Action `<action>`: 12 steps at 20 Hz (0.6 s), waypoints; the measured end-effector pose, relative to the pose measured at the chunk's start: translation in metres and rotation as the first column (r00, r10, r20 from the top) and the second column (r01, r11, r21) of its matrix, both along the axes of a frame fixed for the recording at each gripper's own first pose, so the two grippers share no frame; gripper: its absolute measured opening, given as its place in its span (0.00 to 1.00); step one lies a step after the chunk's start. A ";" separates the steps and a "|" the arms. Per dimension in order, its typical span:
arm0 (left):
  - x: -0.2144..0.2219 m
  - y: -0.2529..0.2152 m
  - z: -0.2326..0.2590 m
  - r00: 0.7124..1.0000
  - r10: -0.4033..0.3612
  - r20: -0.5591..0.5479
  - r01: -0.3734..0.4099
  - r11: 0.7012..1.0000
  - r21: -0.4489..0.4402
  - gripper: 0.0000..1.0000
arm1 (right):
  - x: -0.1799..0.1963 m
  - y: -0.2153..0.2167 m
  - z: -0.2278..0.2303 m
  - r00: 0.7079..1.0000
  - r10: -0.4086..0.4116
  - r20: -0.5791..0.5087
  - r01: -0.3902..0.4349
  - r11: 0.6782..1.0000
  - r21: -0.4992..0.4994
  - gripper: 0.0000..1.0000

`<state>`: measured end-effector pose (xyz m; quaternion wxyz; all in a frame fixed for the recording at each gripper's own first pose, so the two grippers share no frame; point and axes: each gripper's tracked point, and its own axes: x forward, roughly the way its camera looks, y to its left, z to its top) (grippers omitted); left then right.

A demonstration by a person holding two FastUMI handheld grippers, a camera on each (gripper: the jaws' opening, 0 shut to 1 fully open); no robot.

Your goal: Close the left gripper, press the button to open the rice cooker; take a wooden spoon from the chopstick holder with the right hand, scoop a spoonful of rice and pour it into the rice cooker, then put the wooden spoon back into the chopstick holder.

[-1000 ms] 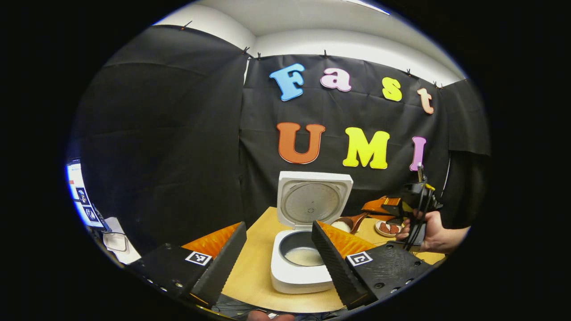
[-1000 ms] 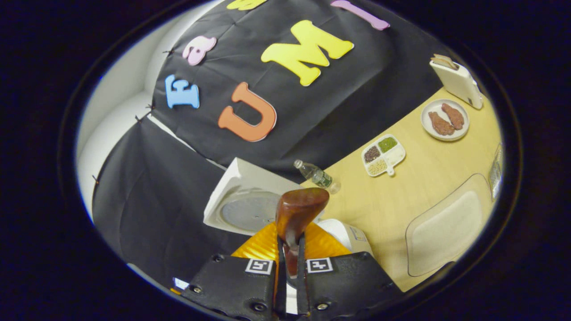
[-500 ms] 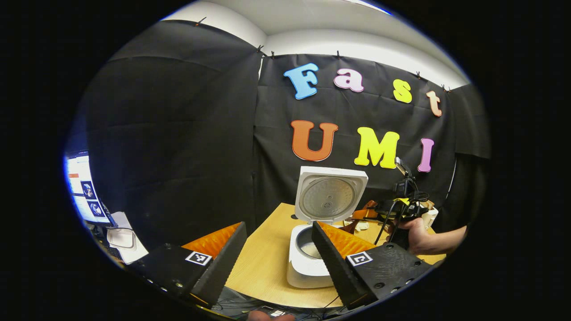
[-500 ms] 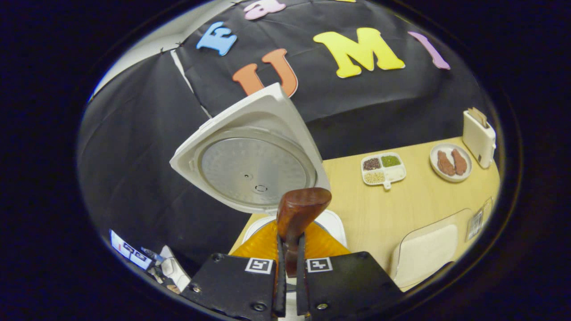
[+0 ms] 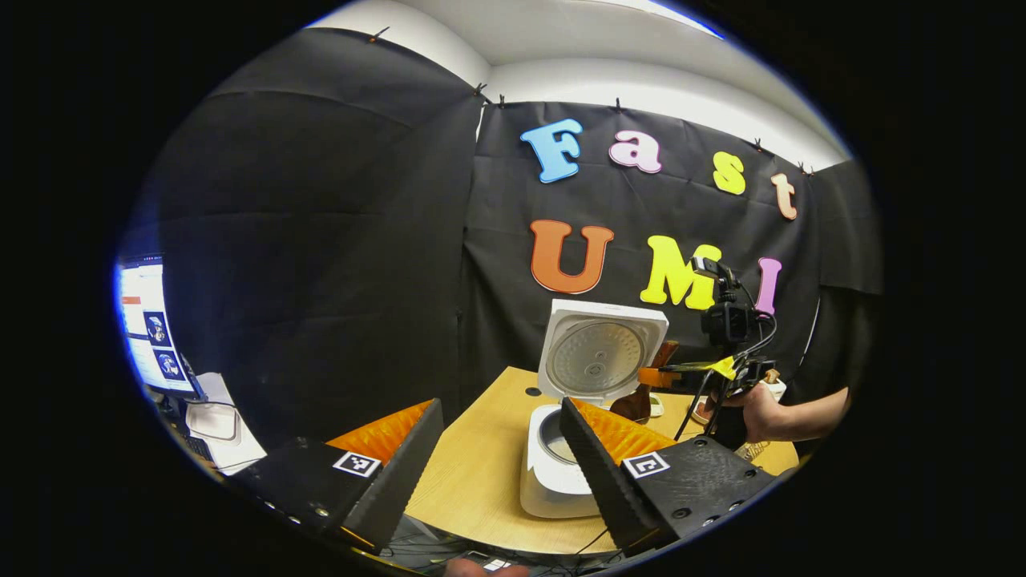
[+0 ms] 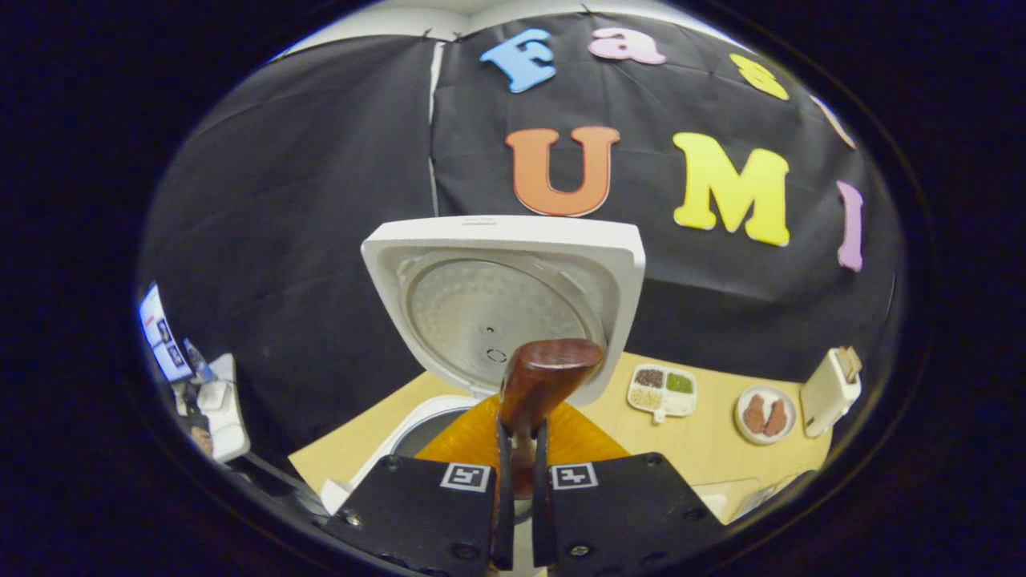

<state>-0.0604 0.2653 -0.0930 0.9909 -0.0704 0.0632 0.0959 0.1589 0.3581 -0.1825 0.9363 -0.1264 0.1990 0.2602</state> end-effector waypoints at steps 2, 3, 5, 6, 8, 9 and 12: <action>-0.001 0.004 -0.001 1.000 0.008 0.001 -0.008 1.000 0.004 0.94 | -0.002 0.003 0.004 0.997 0.044 0.065 -0.040 0.997 -0.063 0.14; 0.000 0.004 0.000 1.000 0.014 0.007 -0.014 1.000 0.003 0.94 | -0.003 0.003 0.006 0.994 0.059 0.094 -0.051 0.995 -0.089 0.14; 0.000 0.009 0.000 1.000 0.023 0.015 -0.023 1.000 -0.002 0.94 | -0.006 0.005 0.012 0.986 0.092 0.140 -0.074 0.989 -0.131 0.14; 0.000 0.009 0.000 1.000 0.024 0.019 -0.024 1.000 -0.006 0.94 | -0.008 0.009 0.015 0.981 0.109 0.158 -0.086 0.986 -0.143 0.14; -0.003 0.011 0.002 0.999 0.036 0.026 -0.036 0.999 -0.009 0.95 | -0.012 0.009 0.024 0.972 0.129 0.195 -0.097 0.981 -0.166 0.14; -0.003 0.011 0.004 0.999 0.040 0.032 -0.039 0.999 -0.012 0.94 | -0.014 0.010 0.028 0.970 0.134 0.204 -0.101 0.981 -0.165 0.14; -0.005 0.008 0.003 0.999 0.037 0.036 -0.036 0.999 -0.012 0.94 | -0.014 0.005 0.034 0.977 0.120 0.176 -0.105 0.990 -0.093 0.14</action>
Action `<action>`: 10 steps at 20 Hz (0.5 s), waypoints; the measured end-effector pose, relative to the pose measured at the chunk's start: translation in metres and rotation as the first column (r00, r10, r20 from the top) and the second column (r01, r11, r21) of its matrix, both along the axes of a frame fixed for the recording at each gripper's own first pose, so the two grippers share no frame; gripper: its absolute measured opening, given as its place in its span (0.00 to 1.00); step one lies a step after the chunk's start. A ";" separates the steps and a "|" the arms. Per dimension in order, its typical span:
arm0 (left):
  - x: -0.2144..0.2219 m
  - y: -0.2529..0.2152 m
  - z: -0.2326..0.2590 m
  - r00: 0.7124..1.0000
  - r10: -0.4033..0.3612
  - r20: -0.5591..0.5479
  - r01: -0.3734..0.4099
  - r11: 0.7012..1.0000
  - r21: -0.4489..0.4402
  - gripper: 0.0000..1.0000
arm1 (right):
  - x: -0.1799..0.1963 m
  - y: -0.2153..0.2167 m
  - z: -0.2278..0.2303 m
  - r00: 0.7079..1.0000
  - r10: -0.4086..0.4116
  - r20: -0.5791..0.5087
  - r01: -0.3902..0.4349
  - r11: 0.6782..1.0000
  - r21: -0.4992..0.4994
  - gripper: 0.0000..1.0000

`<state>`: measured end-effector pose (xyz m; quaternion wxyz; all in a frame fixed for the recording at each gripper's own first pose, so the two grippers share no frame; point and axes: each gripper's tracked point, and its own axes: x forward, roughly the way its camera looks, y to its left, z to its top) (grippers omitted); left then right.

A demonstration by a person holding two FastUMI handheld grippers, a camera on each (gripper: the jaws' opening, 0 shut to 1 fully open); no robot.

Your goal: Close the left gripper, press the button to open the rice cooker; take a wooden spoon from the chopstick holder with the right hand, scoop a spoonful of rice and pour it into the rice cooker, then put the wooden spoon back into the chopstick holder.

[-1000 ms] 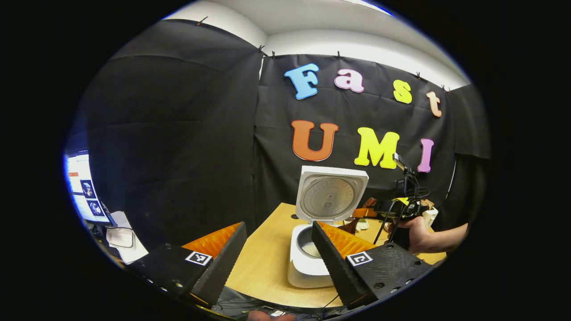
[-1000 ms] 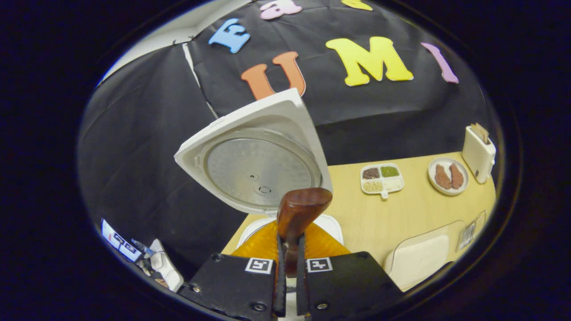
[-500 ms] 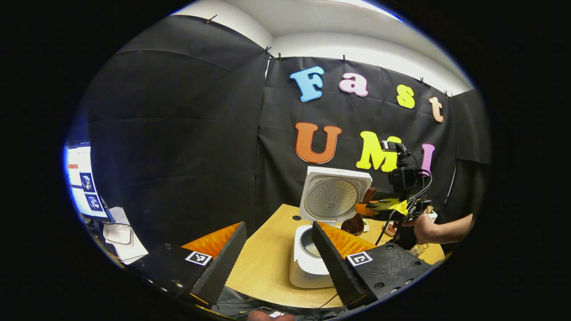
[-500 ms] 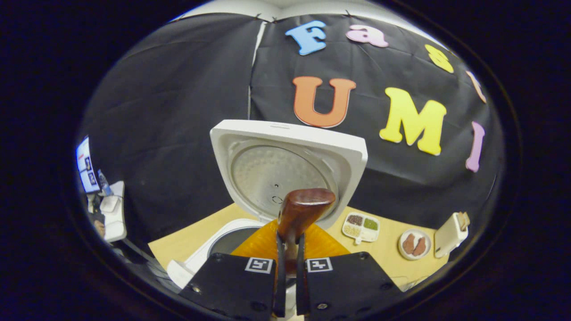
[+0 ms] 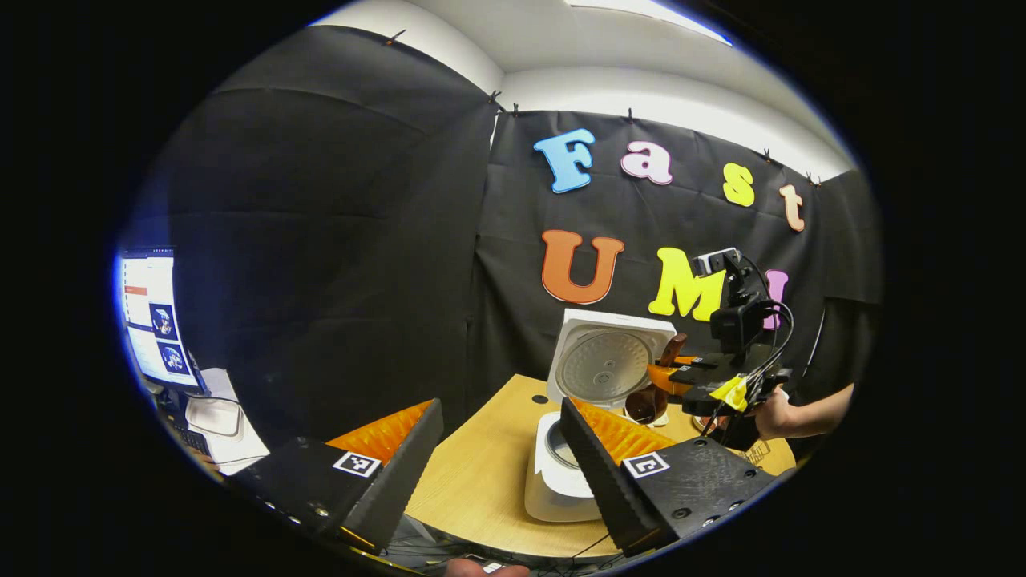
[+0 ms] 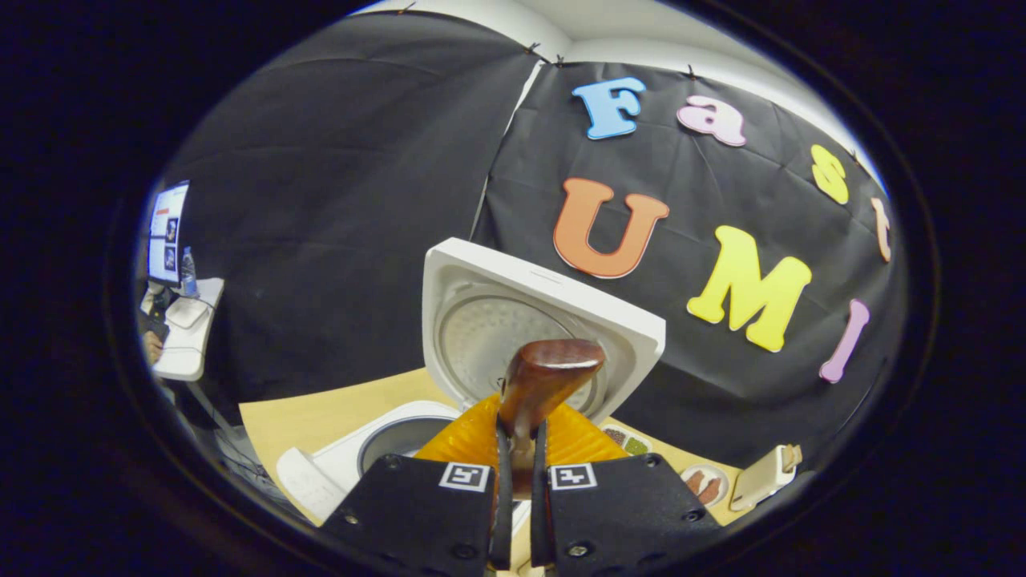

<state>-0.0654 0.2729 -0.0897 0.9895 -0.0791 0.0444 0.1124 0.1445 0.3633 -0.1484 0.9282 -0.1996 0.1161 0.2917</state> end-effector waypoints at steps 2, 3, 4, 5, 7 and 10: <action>0.003 -0.006 0.004 1.000 -0.005 0.002 0.005 1.000 0.005 0.94 | 0.000 -0.007 0.010 0.999 -0.010 -0.036 0.013 0.997 0.077 0.14; 0.004 -0.010 0.006 1.000 -0.010 0.004 0.010 1.000 0.005 0.94 | -0.004 -0.012 0.019 0.998 -0.015 -0.058 0.022 0.992 0.123 0.14; 0.006 -0.015 0.008 1.000 -0.017 0.009 0.017 1.000 0.005 0.94 | -0.007 -0.018 0.027 0.996 -0.020 -0.083 0.034 0.985 0.170 0.14; 0.008 -0.020 0.011 1.000 -0.024 0.014 0.024 1.000 0.006 0.94 | -0.009 -0.024 0.035 0.994 -0.022 -0.110 0.045 0.975 0.216 0.14; 0.015 -0.036 0.015 0.999 -0.050 0.019 0.049 0.999 0.009 0.94 | -0.013 -0.042 0.049 0.985 -0.027 -0.169 0.077 0.951 0.298 0.14; 0.026 -0.062 0.022 0.995 -0.093 0.032 0.093 0.995 0.021 0.94 | -0.022 -0.081 0.061 0.962 -0.034 -0.271 0.144 0.905 0.400 0.14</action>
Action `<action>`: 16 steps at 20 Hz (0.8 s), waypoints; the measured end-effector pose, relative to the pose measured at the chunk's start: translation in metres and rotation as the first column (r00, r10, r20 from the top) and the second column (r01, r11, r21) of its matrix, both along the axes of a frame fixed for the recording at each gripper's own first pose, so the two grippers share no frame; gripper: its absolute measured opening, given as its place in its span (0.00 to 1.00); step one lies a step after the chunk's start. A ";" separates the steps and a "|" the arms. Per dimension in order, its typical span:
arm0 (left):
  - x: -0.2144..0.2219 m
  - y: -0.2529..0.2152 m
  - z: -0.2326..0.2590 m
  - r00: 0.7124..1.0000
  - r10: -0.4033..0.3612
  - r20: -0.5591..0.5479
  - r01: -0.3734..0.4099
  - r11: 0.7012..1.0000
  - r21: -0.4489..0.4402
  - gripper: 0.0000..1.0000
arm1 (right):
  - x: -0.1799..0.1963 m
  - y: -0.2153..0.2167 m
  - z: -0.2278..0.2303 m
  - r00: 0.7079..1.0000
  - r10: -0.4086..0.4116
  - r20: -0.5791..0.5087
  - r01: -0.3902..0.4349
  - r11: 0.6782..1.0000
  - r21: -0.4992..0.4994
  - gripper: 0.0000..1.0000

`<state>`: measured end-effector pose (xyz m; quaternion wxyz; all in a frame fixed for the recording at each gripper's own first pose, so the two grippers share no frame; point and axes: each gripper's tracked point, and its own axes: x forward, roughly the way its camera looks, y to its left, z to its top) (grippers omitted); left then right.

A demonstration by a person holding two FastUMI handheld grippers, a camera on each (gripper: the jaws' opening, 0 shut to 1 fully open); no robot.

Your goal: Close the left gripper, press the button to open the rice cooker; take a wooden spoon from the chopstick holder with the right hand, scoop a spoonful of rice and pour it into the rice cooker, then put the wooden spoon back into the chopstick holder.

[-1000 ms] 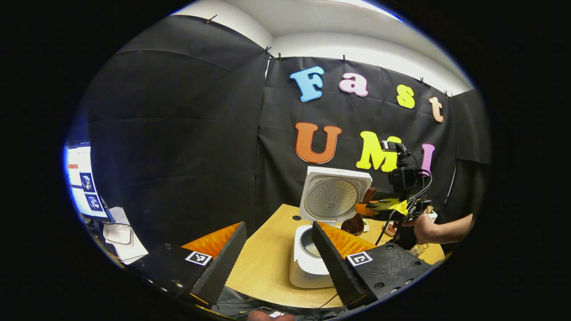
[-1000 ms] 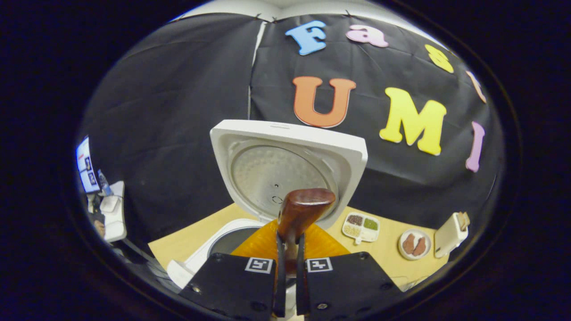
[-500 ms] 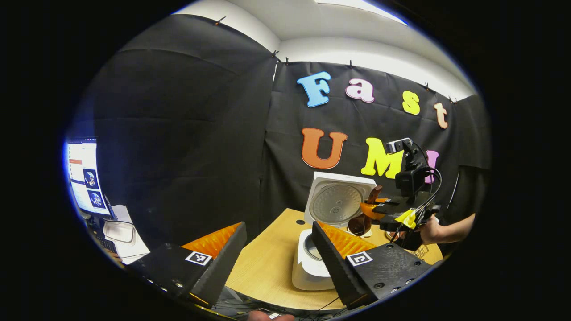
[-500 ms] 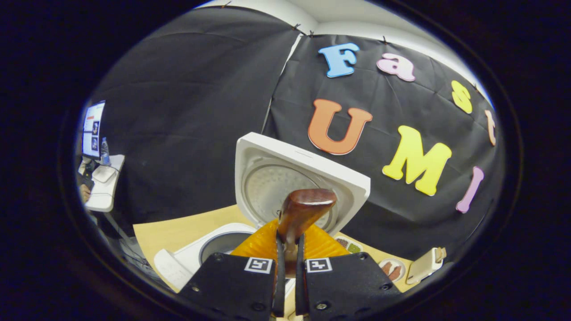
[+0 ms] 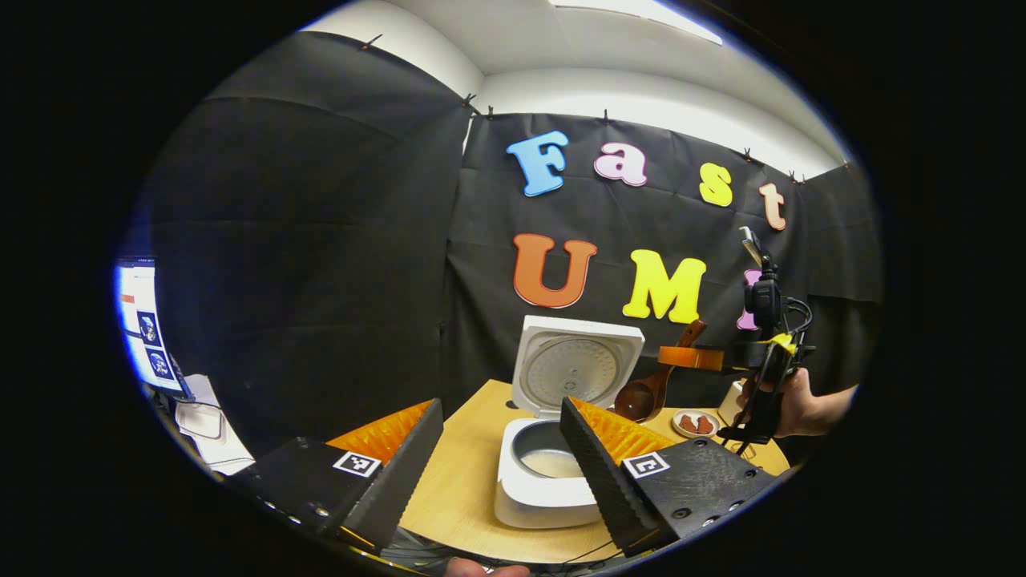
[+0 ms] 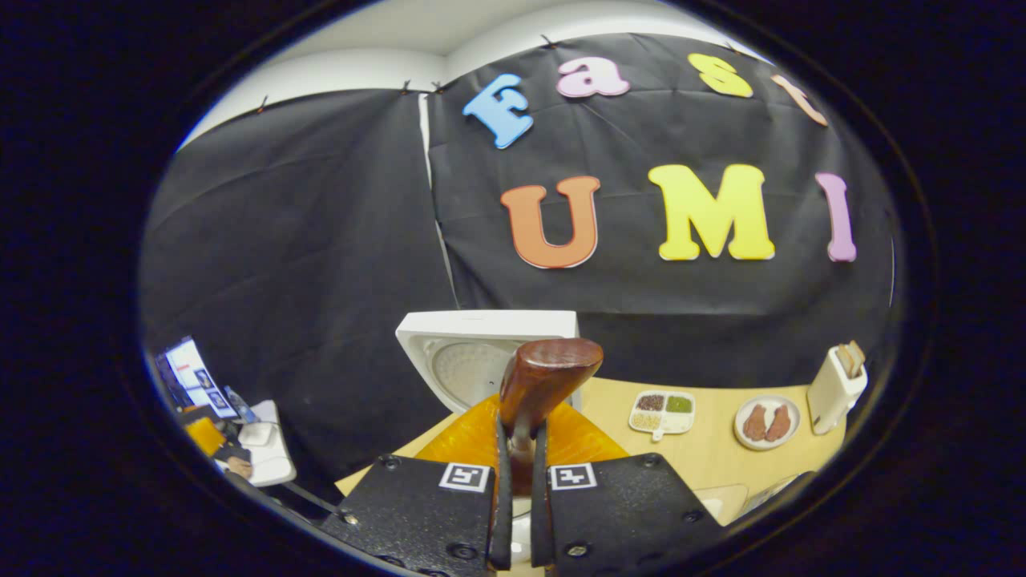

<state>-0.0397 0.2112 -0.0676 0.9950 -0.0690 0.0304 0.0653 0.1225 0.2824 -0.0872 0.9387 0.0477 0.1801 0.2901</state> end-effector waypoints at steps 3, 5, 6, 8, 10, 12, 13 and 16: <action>0.015 -0.034 0.004 0.999 -0.050 0.005 0.050 0.999 0.006 0.94 | -0.002 -0.057 0.010 0.993 -0.074 -0.092 0.083 0.991 0.107 0.14; 0.026 -0.062 0.006 0.996 -0.093 0.012 0.093 0.996 0.009 0.94 | 0.001 -0.106 0.014 0.981 -0.145 -0.127 0.164 0.974 0.154 0.14; 0.031 -0.076 0.006 0.993 -0.115 0.013 0.115 0.993 0.008 0.94 | 0.003 -0.135 0.015 0.973 -0.185 -0.137 0.206 0.965 0.160 0.14; 0.042 -0.105 0.007 0.987 -0.158 0.017 0.158 0.987 0.005 0.94 | 0.004 -0.195 0.016 0.954 -0.267 -0.139 0.286 0.947 0.149 0.14; 0.054 -0.131 0.008 0.980 -0.197 0.022 0.197 0.980 0.002 0.94 | 0.003 -0.247 0.015 0.930 -0.343 -0.133 0.359 0.923 0.134 0.14; 0.067 -0.158 0.009 0.972 -0.236 0.016 0.236 0.972 0.004 0.94 | 0.002 -0.295 0.009 0.905 -0.410 -0.116 0.421 0.901 0.099 0.14; 0.070 -0.169 0.008 0.968 -0.249 0.009 0.249 0.968 0.008 0.94 | 0.003 -0.317 0.004 0.891 -0.440 -0.111 0.450 0.889 0.083 0.14; 0.083 -0.198 0.012 0.962 -0.274 0.000 0.274 0.962 0.001 0.94 | 0.006 -0.368 -0.024 0.854 -0.505 -0.129 0.513 0.858 0.037 0.14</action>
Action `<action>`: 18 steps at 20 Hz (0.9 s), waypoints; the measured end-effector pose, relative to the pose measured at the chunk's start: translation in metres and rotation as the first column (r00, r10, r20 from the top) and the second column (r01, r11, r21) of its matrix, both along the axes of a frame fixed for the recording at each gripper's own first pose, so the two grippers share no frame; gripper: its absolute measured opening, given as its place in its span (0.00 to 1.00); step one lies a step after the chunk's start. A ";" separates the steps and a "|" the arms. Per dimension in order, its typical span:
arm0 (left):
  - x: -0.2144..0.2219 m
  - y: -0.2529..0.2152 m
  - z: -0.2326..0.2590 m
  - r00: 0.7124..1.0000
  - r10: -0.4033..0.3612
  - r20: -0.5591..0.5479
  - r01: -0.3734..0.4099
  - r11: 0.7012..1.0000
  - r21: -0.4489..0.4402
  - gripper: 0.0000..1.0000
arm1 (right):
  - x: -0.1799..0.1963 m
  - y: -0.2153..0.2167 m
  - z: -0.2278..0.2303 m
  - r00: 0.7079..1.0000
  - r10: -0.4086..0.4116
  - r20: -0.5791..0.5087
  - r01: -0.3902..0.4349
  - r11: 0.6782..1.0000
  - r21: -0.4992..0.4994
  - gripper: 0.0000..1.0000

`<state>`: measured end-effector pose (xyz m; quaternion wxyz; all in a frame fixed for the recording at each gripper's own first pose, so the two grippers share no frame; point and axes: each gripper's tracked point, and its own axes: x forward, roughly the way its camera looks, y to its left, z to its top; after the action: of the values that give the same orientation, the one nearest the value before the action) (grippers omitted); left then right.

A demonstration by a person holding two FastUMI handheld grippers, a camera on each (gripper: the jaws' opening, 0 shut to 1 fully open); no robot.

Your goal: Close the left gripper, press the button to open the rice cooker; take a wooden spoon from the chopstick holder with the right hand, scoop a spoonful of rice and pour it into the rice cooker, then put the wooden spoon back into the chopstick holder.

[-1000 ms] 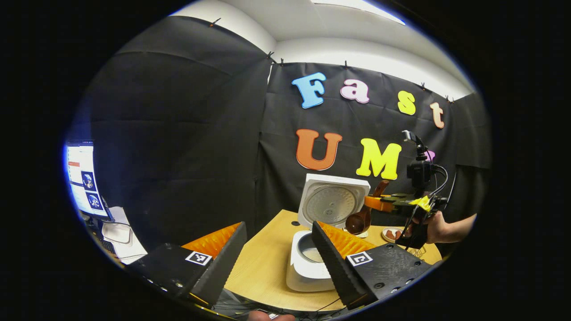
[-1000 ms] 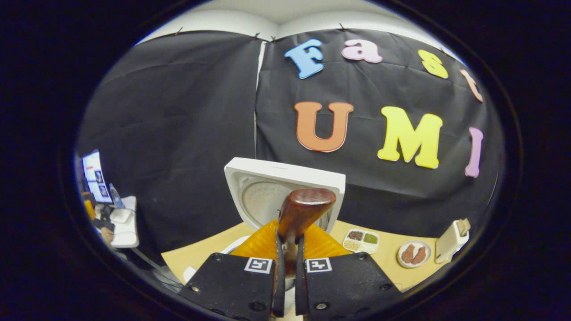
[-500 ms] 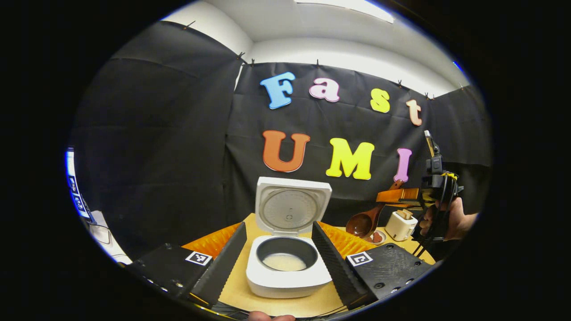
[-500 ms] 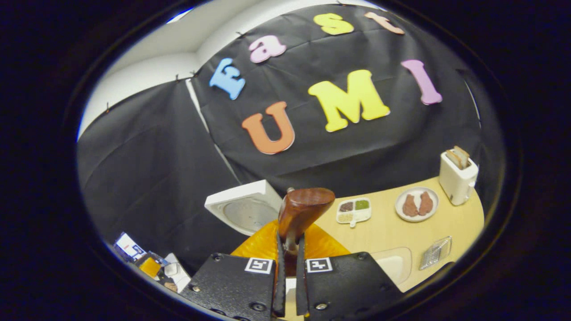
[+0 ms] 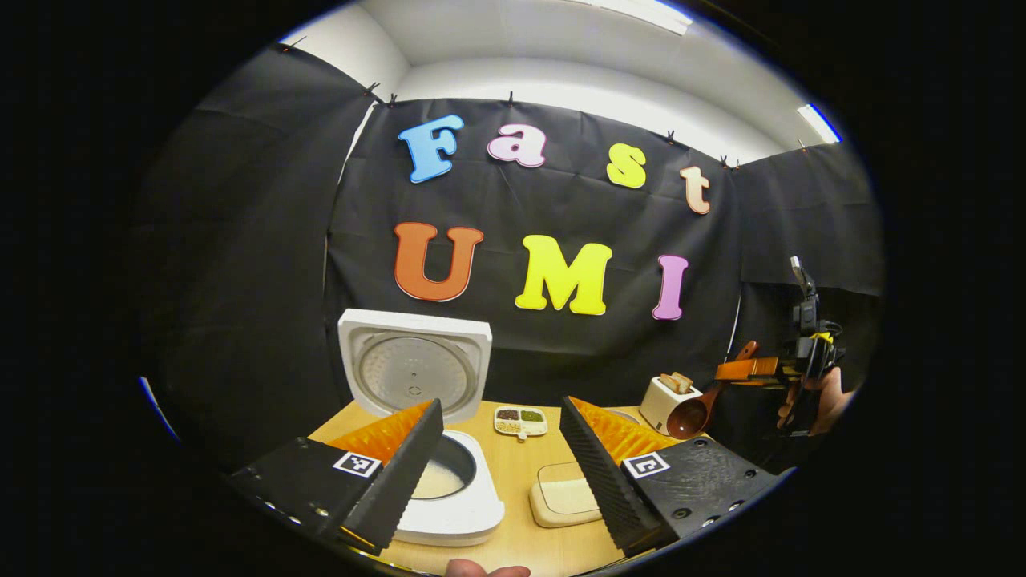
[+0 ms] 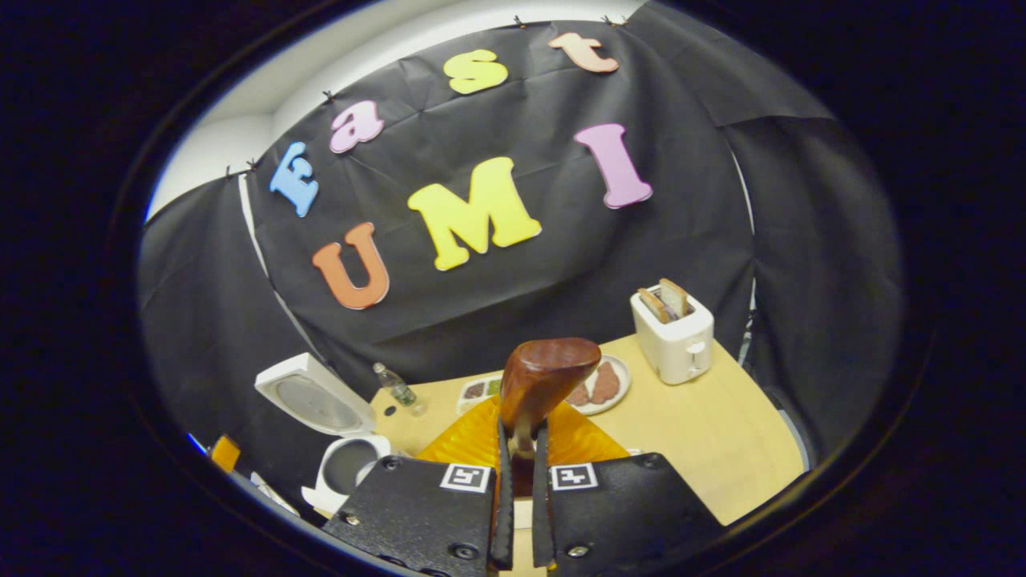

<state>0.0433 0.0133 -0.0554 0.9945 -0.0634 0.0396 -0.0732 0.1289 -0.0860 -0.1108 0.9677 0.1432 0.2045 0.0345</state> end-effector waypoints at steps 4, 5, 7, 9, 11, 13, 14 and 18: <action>0.006 -0.024 0.008 1.000 0.008 -0.009 -0.008 0.999 0.032 0.94 | 0.014 -0.042 -0.056 0.997 -0.057 -0.053 0.055 0.998 -0.038 0.14; 0.007 -0.030 0.010 1.000 0.009 -0.013 -0.009 0.999 0.039 0.94 | 0.019 -0.048 -0.075 0.996 -0.064 -0.066 0.061 0.997 -0.048 0.14; 0.009 -0.041 0.011 1.000 -0.001 -0.023 0.002 0.999 0.055 0.94 | 0.026 -0.051 -0.109 0.993 -0.059 -0.102 0.053 0.997 -0.056 0.14; 0.011 -0.040 0.007 0.999 0.017 -0.047 -0.013 0.996 0.088 0.94 | 0.034 -0.052 -0.134 0.991 -0.054 -0.120 0.047 0.997 -0.055 0.14; 0.013 -0.035 0.006 0.997 0.041 -0.058 -0.035 0.995 0.091 0.94 | 0.038 -0.053 -0.154 0.991 -0.046 -0.125 0.038 0.997 -0.067 0.14; 0.014 -0.033 0.003 0.995 0.062 -0.076 -0.055 0.994 0.091 0.94 | 0.042 -0.054 -0.173 0.990 -0.044 -0.135 0.033 0.996 -0.082 0.14; 0.014 -0.029 0.000 0.993 0.078 -0.087 -0.068 0.992 0.106 0.94 | 0.043 -0.053 -0.182 0.989 -0.043 -0.142 0.033 0.997 -0.077 0.14; 0.015 -0.027 0.002 0.991 0.094 -0.093 -0.084 0.991 0.108 0.94 | 0.045 -0.052 -0.199 0.986 -0.055 -0.157 0.047 0.997 -0.057 0.15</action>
<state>0.0579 -0.0135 -0.0533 0.9956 -0.0168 0.0893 -0.0232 0.1737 -0.1375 -0.3099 0.9524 0.1247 0.2781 -0.0073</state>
